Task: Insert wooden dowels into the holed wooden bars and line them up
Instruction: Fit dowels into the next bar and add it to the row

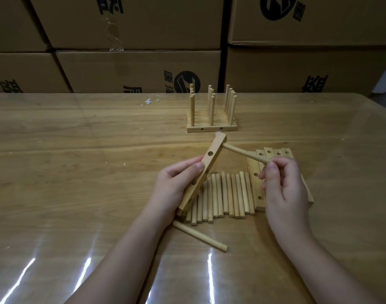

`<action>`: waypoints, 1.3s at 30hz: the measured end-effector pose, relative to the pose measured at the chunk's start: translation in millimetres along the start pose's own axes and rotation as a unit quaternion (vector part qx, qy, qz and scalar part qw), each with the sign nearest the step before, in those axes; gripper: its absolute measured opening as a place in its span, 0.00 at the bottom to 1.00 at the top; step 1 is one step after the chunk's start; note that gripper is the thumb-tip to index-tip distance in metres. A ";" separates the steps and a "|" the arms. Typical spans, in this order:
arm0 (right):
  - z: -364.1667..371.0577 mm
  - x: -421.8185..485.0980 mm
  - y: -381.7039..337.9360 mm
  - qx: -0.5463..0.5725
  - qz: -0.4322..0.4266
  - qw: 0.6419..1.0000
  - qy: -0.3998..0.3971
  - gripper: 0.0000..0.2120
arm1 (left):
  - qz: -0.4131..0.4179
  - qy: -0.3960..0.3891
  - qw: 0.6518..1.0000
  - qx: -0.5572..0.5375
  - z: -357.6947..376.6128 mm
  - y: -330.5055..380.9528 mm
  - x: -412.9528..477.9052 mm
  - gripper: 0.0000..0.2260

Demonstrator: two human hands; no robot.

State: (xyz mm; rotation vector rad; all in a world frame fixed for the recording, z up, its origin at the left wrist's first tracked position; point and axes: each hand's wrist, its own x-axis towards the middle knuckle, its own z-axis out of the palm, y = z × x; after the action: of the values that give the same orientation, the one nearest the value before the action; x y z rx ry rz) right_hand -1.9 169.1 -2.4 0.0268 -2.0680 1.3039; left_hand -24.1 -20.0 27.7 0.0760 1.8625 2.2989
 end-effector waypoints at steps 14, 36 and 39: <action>-1.8 1.4 -1.5 -0.020 -0.005 1.000 -0.009 0.12 | 0.001 -0.010 1.000 0.002 -0.1 -1.7 -1.0 0.12; -2.9 3.0 0.8 0.006 0.015 1.000 -0.014 0.14 | 0.006 -0.053 0.998 0.016 -5.2 -4.5 2.1 0.14; -1.1 1.6 -2.6 0.053 0.028 0.998 -0.022 0.14 | 0.004 -0.060 0.998 -0.007 -7.1 -4.8 3.2 0.15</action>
State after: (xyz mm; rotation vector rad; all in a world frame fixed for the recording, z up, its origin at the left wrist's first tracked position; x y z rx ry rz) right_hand -1.6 169.2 0.8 0.0447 -2.0488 1.4582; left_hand -27.7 -25.4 21.3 0.2148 1.7903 2.2599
